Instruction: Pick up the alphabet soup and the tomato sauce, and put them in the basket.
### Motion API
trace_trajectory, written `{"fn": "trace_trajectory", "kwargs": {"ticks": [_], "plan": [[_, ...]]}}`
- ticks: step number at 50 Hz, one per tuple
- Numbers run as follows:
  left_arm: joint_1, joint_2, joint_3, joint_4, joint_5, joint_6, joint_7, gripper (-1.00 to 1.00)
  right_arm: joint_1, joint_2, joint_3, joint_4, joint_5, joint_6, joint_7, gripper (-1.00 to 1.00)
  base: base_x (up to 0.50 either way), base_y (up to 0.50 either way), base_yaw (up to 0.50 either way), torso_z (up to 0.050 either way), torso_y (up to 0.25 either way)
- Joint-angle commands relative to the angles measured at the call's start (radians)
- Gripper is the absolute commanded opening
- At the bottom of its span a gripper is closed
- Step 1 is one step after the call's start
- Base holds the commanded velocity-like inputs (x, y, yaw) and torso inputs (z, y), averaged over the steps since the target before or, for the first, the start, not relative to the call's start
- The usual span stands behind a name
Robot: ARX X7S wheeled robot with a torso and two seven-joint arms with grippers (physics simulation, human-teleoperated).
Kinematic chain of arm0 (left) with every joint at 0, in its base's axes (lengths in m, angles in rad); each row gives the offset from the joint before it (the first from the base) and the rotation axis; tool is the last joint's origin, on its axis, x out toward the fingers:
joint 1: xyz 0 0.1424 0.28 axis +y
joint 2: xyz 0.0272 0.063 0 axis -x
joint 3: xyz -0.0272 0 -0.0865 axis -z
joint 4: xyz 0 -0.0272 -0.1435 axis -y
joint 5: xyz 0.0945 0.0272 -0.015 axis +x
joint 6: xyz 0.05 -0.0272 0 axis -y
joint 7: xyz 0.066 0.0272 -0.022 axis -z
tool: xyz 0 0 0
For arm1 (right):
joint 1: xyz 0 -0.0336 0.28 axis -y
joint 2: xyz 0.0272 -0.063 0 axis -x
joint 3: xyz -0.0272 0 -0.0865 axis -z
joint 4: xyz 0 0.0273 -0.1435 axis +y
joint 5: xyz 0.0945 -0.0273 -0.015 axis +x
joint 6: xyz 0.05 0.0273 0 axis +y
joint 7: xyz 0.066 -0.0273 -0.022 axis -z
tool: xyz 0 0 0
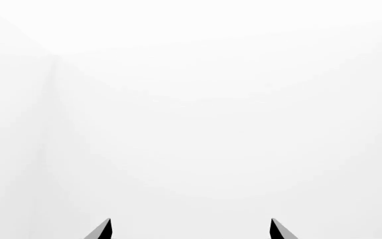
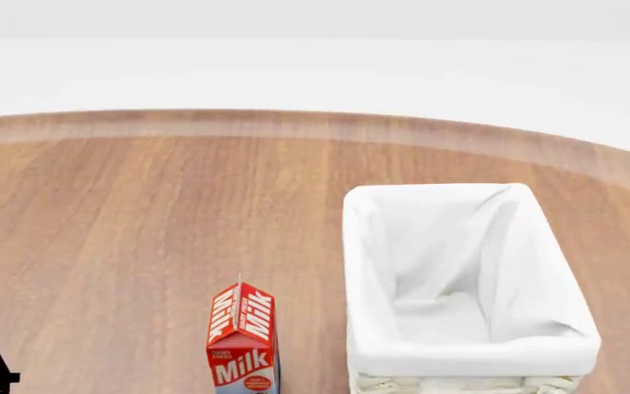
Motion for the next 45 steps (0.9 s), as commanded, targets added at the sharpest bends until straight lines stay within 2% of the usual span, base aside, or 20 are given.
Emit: {"fn": "trace_trajectory", "kwargs": {"ticks": [1,17,45], "plan": [[-0.002,-0.004,0.003,0.0,-0.002,-0.002,-0.005,1.0,-0.036,0.01,0.002,0.035,-0.044,-0.029,-0.038,1.0,0.0,0.0,0.0,0.0,0.0],[0.006,-0.009,0.003,0.0,-0.007,0.011,-0.01,1.0,-0.083,-0.003,-0.011,0.114,-0.14,-0.086,-0.116,1.0,0.0,0.0,0.0,0.0,0.0],[0.011,-0.015,0.006,-0.009,-0.012,0.034,-0.02,1.0,-0.131,0.002,0.009,0.2,-0.177,-0.17,-0.191,1.0,0.0,0.0,0.0,0.0,0.0]]}}
